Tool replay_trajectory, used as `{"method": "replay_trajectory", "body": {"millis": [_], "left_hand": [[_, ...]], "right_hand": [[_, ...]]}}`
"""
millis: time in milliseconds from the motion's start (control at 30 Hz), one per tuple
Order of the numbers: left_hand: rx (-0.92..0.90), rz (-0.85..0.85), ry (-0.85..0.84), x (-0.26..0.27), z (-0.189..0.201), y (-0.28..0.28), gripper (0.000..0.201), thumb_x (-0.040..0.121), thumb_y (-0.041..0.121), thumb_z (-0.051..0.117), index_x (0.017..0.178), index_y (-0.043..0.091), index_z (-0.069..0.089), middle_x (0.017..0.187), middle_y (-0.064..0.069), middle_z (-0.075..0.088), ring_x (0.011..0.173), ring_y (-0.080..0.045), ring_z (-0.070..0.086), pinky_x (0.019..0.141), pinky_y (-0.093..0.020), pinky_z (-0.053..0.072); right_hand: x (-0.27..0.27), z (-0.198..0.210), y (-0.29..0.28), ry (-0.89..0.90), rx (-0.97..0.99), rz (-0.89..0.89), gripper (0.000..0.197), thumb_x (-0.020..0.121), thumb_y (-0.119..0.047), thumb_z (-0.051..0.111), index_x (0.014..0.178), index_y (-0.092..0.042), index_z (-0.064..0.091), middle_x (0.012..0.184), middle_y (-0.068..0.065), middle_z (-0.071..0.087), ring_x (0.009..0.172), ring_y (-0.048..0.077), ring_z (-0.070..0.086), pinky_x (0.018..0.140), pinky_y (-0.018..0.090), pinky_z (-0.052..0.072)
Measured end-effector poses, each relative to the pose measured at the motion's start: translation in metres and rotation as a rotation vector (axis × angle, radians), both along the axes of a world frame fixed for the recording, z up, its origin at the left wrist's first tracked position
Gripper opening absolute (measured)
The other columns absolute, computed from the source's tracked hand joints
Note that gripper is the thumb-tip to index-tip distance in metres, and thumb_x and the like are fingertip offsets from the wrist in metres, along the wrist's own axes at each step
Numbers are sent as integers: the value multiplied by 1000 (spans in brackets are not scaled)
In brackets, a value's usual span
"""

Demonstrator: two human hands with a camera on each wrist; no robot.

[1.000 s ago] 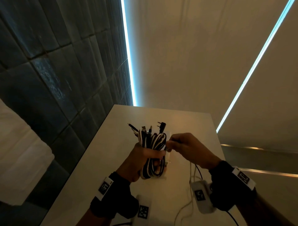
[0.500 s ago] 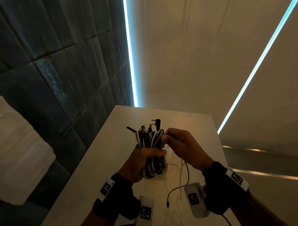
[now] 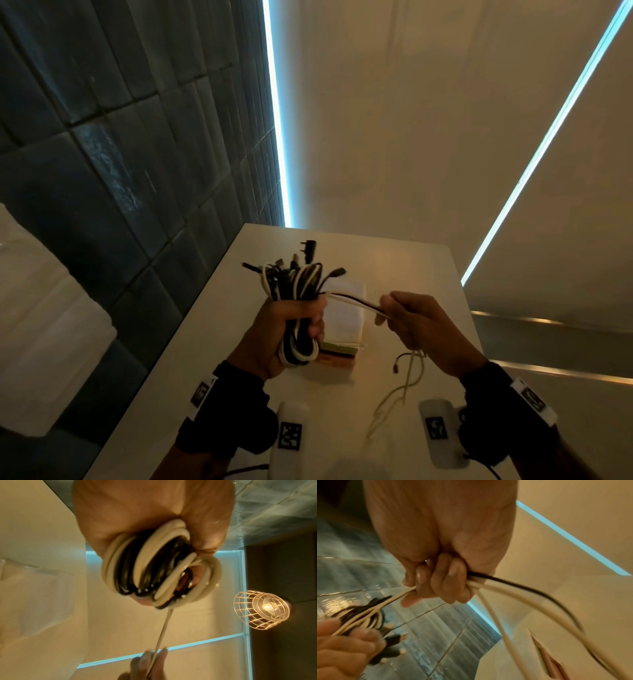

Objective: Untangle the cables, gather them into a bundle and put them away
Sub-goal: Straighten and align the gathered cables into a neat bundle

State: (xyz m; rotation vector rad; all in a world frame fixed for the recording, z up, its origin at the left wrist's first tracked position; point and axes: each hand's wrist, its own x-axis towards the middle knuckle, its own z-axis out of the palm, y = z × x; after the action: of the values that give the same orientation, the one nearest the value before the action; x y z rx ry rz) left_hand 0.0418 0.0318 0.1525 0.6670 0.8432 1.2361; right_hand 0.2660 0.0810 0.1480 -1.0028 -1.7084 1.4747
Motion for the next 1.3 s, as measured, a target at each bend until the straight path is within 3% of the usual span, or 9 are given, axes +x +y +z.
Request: {"method": "replay_trajectory", "body": {"millis": [167, 367, 467, 600, 700, 833, 1000, 1133, 1300], "left_hand": [[-67, 73, -53, -3, -10, 8, 18, 73, 11, 65, 58, 12, 56, 56, -3, 45, 44, -12, 45, 49, -26, 45], [-150, 125, -103, 22, -18, 13, 17, 78, 15, 67, 68, 11, 54, 57, -2, 46, 43, -11, 46, 46, -24, 44], [-130, 160, -124, 26, -19, 12, 19, 77, 23, 69, 84, 9, 60, 64, -4, 50, 49, -13, 49, 48, -25, 45], [-71, 187, -86, 21, -22, 9, 50, 74, 44, 73, 106, 5, 68, 92, -17, 63, 82, -30, 62, 68, -37, 53], [-49, 210, -49, 14, -22, 8, 46, 71, 48, 69, 100, 12, 70, 87, -13, 64, 80, -27, 66, 66, -37, 56], [-14, 279, -12, 15, -16, 8, 26, 68, 24, 77, 90, 11, 75, 90, -14, 68, 88, -32, 68, 82, -46, 55], [-24, 504, 75, 13, -18, 17, 13, 77, 11, 73, 69, 10, 62, 66, -7, 54, 56, -22, 55, 54, -33, 48], [-52, 702, 134, 4, -23, 24, 27, 83, 4, 65, 60, 11, 53, 54, -3, 48, 42, -19, 45, 45, -28, 38], [-103, 491, -26, 11, -12, 26, 23, 85, 14, 62, 64, 10, 54, 58, -4, 53, 51, -17, 52, 55, -30, 46]], "right_hand": [[-2, -22, -2, 13, -93, -165, 37, 94, -33, 53, 78, -4, 70, 56, 3, 28, 49, 17, 20, 48, 31, 15], [-40, -4, -4, -75, 295, -525, 22, 97, -25, 55, 84, -17, 72, 53, -14, 56, 44, 6, 42, 48, 19, 34], [-65, 11, -20, -101, 519, -433, 16, 96, -16, 57, 88, -10, 69, 66, -9, 61, 50, 2, 49, 46, 11, 37], [-83, 13, -34, -246, 676, -220, 32, 96, -35, 41, 94, -13, 65, 76, -10, 51, 64, 2, 49, 57, 9, 40], [-83, 9, -40, -454, 702, 2, 32, 95, -22, 45, 124, -13, 56, 91, -1, 49, 75, 13, 48, 62, 22, 48], [-85, 6, -39, -530, 730, 109, 33, 88, 0, 57, 119, -11, 54, 112, 5, 53, 93, 18, 55, 78, 25, 54], [-76, 14, -41, -349, 610, -123, 9, 95, -21, 58, 98, -13, 54, 71, -9, 55, 59, 3, 54, 53, 14, 41], [-64, 21, -38, -307, 538, -237, 25, 95, -31, 56, 78, -14, 58, 56, -5, 50, 49, 10, 44, 47, 20, 33], [-72, 9, -53, 38, 298, 114, 23, 96, -13, 58, 73, -10, 63, 63, -1, 56, 56, 4, 48, 58, 18, 39]]}}
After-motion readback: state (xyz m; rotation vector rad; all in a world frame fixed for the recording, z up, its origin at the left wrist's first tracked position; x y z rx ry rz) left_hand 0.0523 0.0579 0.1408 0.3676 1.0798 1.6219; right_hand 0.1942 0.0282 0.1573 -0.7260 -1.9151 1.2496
